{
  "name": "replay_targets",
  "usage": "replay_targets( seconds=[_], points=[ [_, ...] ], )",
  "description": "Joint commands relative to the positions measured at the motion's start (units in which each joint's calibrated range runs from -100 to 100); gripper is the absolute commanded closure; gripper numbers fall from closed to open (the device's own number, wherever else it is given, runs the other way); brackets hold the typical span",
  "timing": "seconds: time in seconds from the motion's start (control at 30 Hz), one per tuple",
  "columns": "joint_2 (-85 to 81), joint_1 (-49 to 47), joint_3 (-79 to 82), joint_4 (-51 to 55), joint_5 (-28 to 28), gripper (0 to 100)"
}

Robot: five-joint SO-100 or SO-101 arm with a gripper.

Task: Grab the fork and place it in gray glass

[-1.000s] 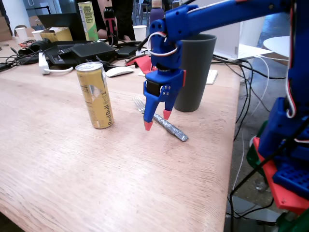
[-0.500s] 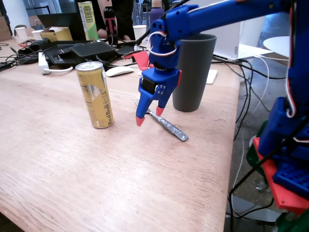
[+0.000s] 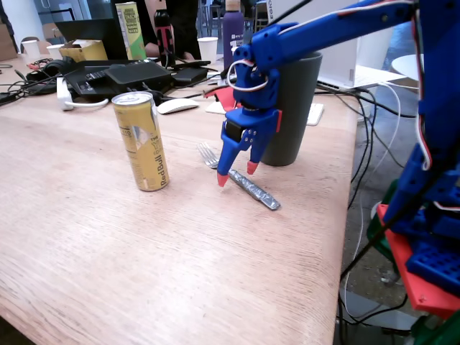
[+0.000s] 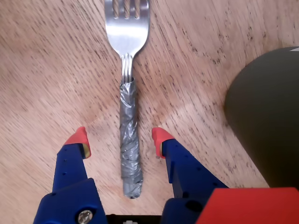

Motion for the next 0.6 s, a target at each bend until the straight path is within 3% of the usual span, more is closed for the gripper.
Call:
replay_targets(
  seconds=[0.0,0.5,0.57],
  points=[
    [0.40,-1.18,-4.37,-0.51,0.20,70],
    [7.43,-0.33,-9.09,3.26,-0.20,71],
    [7.52,0.17,-9.09,3.51,-0.39,77]
  ],
)
